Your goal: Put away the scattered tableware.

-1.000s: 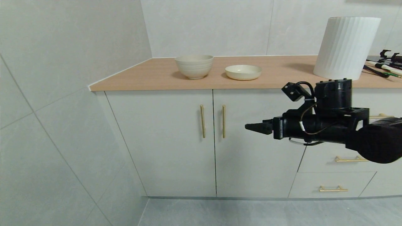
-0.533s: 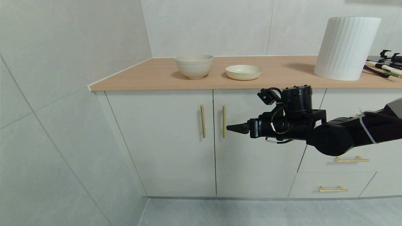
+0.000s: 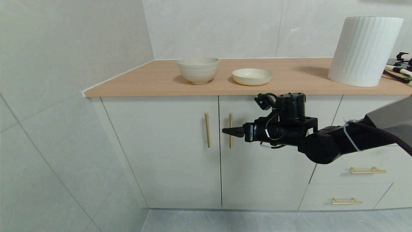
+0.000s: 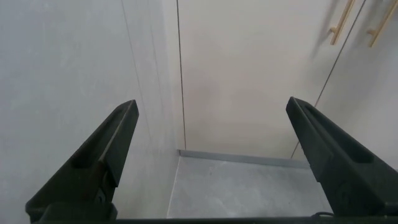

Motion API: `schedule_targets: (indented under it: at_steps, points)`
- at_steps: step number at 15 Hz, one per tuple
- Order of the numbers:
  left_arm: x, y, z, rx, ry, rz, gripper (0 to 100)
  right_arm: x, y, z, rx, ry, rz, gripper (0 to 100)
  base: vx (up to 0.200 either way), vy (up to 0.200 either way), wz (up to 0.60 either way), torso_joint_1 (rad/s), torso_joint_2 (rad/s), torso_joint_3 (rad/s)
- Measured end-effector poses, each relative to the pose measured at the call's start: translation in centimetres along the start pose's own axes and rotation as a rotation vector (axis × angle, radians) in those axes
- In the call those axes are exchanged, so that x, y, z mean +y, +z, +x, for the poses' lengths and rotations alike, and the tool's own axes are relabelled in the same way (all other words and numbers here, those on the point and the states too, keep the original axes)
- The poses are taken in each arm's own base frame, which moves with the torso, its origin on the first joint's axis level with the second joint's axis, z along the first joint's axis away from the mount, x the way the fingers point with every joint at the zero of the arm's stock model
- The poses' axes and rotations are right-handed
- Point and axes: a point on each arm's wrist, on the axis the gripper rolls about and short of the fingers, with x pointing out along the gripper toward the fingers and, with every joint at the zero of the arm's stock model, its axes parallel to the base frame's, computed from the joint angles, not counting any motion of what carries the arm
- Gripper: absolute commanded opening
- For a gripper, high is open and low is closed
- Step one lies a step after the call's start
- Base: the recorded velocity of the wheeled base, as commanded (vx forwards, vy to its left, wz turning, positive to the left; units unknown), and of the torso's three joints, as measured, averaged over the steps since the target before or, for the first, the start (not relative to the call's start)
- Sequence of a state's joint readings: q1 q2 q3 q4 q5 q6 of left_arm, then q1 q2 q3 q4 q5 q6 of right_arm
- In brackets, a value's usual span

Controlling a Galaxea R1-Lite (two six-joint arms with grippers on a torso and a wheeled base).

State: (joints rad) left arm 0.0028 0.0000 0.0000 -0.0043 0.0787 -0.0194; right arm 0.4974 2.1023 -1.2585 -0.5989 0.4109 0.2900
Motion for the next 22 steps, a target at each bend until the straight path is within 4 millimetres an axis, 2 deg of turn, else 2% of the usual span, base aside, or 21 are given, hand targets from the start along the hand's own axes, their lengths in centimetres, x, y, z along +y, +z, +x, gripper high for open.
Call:
schedule_targets:
  at_steps: [3, 8, 16, 22]
  points:
    - [0.0, 0.0, 0.0, 0.0, 0.0, 0.0, 100, 0.4, -0.5, 1.2, -0.026, 0.031, 0.024, 100, 0.0, 0.0, 0.0, 0.0, 0.0, 0.0]
    - [0.0, 0.0, 0.0, 0.0, 0.0, 0.0, 100, -0.7, -2.2, 3.2, -0.032, 0.019, 0.025, 100, 0.0, 0.0, 0.0, 0.0, 0.0, 0.0]
    - [0.0, 0.0, 0.0, 0.0, 0.0, 0.0, 100, -1.5, -2.4, 4.5, -0.095, 0.002, 0.037, 100, 0.0, 0.0, 0.0, 0.0, 0.0, 0.0]
    - [0.0, 0.0, 0.0, 0.0, 0.0, 0.0, 100, -0.7, -2.7, 5.2, -0.114, 0.035, 0.065, 100, 0.0, 0.0, 0.0, 0.0, 0.0, 0.0]
